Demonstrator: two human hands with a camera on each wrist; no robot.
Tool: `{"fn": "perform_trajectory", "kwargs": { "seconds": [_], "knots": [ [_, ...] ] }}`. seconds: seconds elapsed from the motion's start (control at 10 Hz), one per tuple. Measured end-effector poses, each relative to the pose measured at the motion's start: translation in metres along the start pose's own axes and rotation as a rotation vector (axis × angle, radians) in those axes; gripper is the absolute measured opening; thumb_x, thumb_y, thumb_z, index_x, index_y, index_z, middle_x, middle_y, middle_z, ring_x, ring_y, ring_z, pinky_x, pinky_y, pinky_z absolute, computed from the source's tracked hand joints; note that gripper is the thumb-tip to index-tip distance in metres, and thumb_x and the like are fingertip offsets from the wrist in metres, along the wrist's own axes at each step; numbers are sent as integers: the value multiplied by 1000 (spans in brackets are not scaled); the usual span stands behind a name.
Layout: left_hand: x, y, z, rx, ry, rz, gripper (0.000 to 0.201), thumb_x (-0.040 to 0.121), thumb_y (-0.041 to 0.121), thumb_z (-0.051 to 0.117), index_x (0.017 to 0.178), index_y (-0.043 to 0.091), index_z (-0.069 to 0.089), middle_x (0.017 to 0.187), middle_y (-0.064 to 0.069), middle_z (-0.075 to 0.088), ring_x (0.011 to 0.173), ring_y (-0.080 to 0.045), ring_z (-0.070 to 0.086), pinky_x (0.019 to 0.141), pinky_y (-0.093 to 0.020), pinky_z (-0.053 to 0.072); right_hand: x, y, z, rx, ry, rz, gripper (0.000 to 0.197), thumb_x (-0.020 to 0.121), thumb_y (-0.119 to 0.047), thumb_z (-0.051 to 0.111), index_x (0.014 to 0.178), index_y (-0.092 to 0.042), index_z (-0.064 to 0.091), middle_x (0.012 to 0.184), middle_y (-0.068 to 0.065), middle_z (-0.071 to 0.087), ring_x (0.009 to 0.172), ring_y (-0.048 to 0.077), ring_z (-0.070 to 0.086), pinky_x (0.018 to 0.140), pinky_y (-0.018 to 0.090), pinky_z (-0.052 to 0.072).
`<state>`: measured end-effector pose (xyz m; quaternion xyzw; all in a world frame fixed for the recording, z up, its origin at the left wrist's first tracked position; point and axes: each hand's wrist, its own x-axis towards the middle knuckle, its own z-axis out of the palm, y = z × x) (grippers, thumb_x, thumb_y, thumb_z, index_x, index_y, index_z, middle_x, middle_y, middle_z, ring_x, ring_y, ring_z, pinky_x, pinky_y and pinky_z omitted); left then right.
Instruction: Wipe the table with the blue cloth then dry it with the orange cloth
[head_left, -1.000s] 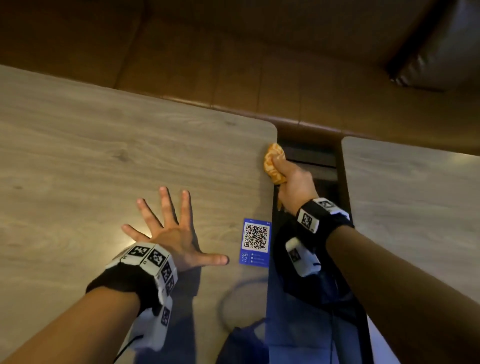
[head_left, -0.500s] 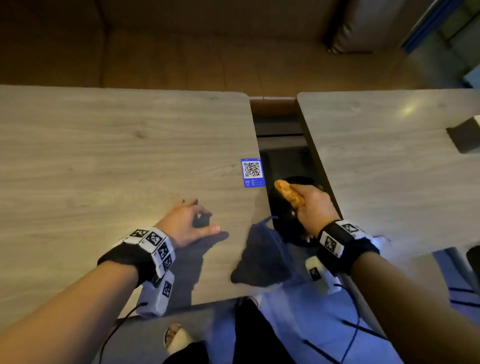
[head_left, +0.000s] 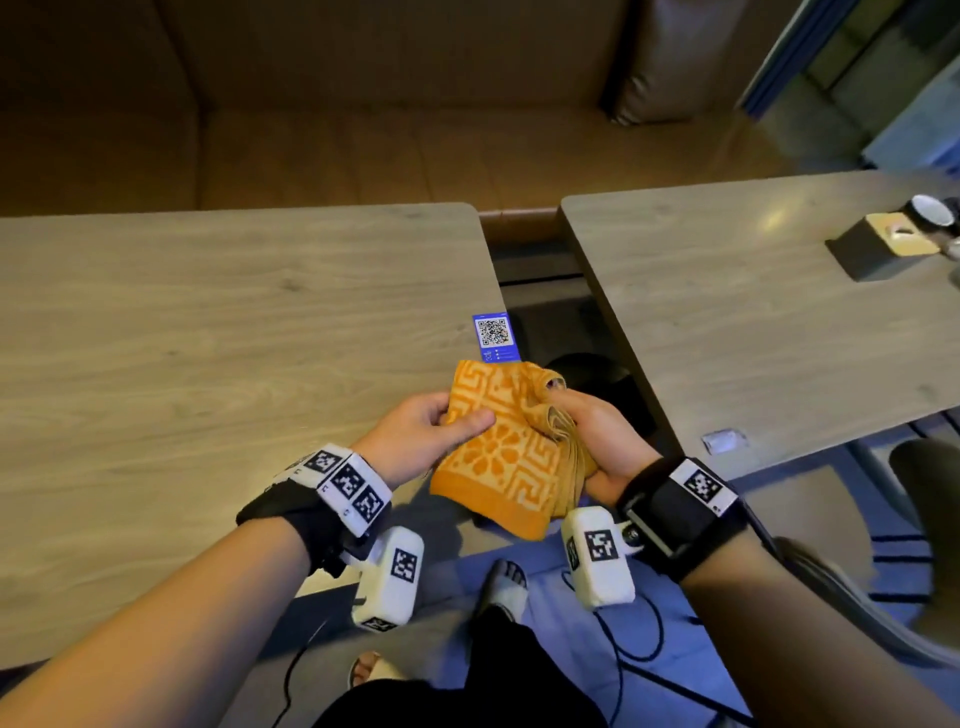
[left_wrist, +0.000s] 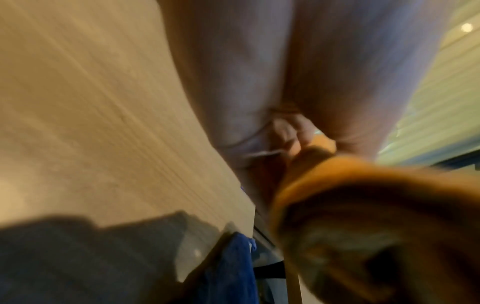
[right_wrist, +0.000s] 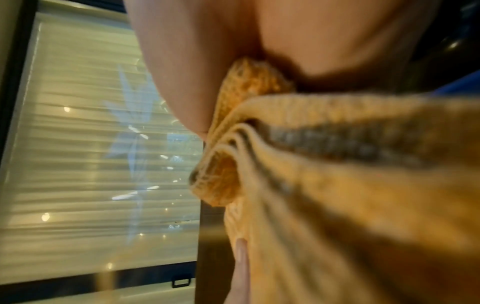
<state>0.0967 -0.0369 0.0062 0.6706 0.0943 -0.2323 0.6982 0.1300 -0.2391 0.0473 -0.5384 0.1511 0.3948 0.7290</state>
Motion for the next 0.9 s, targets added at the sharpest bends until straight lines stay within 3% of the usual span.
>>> {"fn": "perform_trajectory", "kwargs": {
  "seconds": [0.1,0.2,0.3,0.4,0.5,0.6,0.7,0.9],
  "knots": [
    [5,-14,1,19,90,-16,25,92,23,72,111,6,69,103,-10,76,96,-26,73,91,-44,58,7,7,-14,-20,65,40,42,94,-41,51,120,-11,63,118,15,66,111,31,62,100,51,45],
    [14,-34,6,132,163,-52,38,81,45,75,103,15,71,98,-4,77,95,-23,73,92,-51,56,17,15,-33,-202,230,-45,50,83,-37,70,125,-15,57,111,9,69,100,23,68,82,42,56],
    [21,-46,17,289,173,-80,24,90,31,74,109,16,69,102,1,75,95,-15,71,89,-37,56,33,28,-53,-703,360,-197,57,79,-21,76,130,-16,51,106,1,68,98,14,65,82,33,55],
    [21,-49,27,542,156,-95,39,91,28,73,125,16,61,116,1,69,102,-13,64,86,-25,47,45,39,-62,-1009,439,-202,47,79,-24,73,123,-22,57,100,-6,66,101,16,62,88,28,48],
    [18,-55,33,694,159,-98,75,88,30,74,150,23,32,141,2,49,124,-19,55,101,-32,45,45,53,-66,-1405,451,-323,50,82,-31,67,130,-26,52,123,-2,52,111,21,52,89,35,48],
    [16,-58,38,870,42,-65,85,95,34,64,159,32,7,160,2,20,135,-23,46,104,-33,44,46,66,-70,-1546,260,-395,46,85,-31,61,131,-29,52,129,-6,48,114,20,47,92,39,47],
    [19,-60,35,932,-5,-82,79,99,41,55,159,34,5,166,3,11,143,-23,36,109,-34,41,52,68,-69,-1523,236,-316,45,87,-32,59,132,-31,51,130,-8,47,116,19,47,95,38,46],
    [6,-47,15,852,69,-76,77,97,53,54,159,34,12,167,7,-5,152,-18,16,121,-33,25,49,43,-58,-1467,265,-375,50,89,-41,57,136,-32,45,132,-11,43,118,13,45,99,31,43]
  ]
}}
